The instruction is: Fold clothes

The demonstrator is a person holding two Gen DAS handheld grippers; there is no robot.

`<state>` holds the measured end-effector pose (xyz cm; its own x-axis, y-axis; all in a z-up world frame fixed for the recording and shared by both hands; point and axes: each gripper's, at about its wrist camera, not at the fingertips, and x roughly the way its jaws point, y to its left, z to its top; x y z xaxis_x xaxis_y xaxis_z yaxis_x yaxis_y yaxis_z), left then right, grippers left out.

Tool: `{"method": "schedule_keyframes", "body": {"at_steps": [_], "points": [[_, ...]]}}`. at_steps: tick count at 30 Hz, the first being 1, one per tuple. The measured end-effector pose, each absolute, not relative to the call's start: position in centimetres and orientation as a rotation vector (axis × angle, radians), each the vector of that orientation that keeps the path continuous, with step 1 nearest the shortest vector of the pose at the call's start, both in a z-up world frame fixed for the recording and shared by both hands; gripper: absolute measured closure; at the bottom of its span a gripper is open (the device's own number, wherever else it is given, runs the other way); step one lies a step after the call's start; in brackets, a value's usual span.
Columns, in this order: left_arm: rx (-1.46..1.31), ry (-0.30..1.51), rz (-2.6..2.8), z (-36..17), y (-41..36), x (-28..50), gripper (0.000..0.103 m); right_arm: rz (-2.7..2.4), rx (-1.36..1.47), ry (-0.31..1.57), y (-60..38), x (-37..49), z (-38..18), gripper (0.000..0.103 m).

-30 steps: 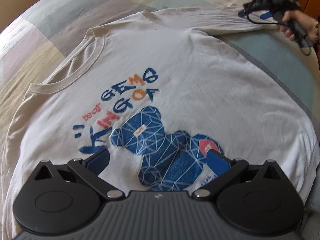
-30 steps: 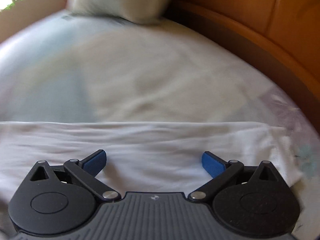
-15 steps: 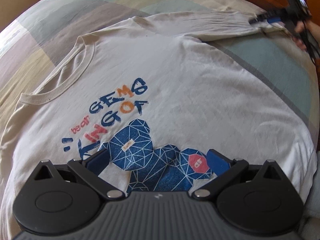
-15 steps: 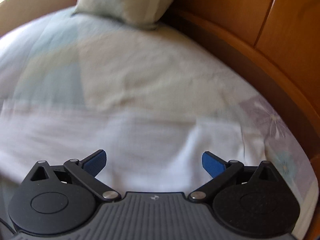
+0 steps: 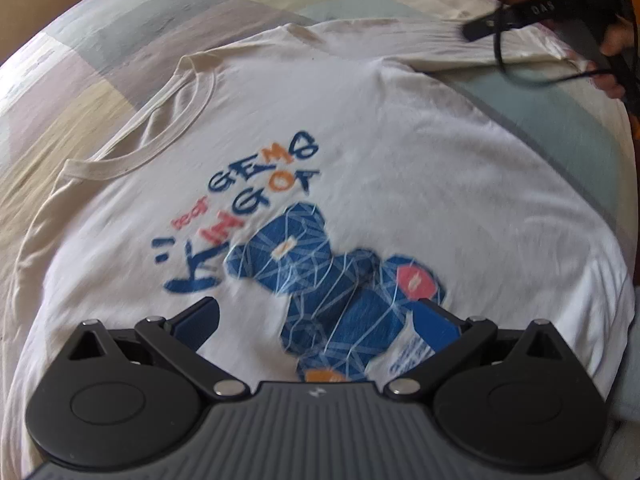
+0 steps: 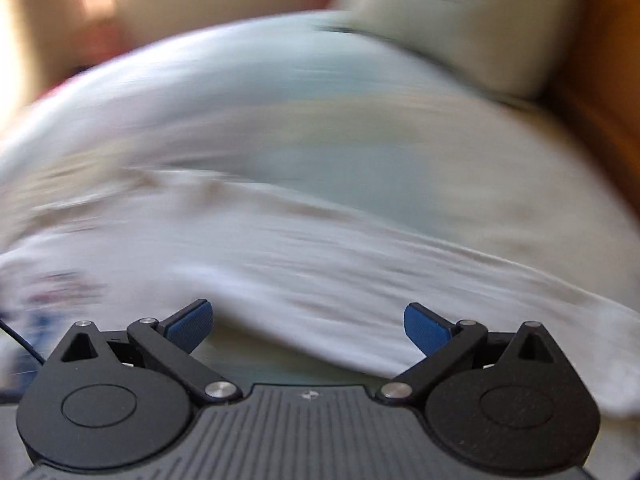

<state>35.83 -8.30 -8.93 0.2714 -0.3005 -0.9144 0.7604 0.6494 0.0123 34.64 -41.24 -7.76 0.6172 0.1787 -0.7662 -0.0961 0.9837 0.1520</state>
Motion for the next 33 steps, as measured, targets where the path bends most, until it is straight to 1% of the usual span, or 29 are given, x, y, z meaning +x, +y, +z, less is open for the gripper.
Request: {"method": "schedule_keyframes", "body": {"at_steps": [5,11,16,20,23,29,31,33], "points": [[0.484,1.081,-0.750,-9.2,-6.5,34.8,0.001,0.488,-0.085,0.902,-32.5,36.5,-10.8,0.000],[0.436,1.126,-0.758,-10.3,-4.4,33.6,0.001,0.548,-0.276,0.993,-33.1,34.7,-11.3,0.000],[0.489,1.126,-0.770,-10.6,-3.3,31.8,0.001,0.588,-0.438,1.067,-33.8,33.1,-11.7,0.000],[0.507,1.091,-0.841,-9.9,-3.4,29.9,0.001,0.748,-0.482,1.013,-31.1,30.5,-10.0,0.000],[0.553,1.061,-0.918,-9.8,-3.9,27.7,0.001,0.894,-0.519,1.034,-28.7,27.8,-11.0,0.000],[0.666,1.119,-0.983,-11.2,-1.5,22.3,0.001,0.890,-0.549,1.056,-29.9,24.1,-11.7,0.000],[0.688,1.163,-0.988,-11.0,-0.6,21.7,0.001,0.867,-0.553,1.058,-30.6,23.1,-11.7,0.000],[0.689,1.166,-0.987,-10.3,-0.3,21.7,0.001,0.867,-0.530,1.043,-30.2,22.9,-10.8,0.000]]}}
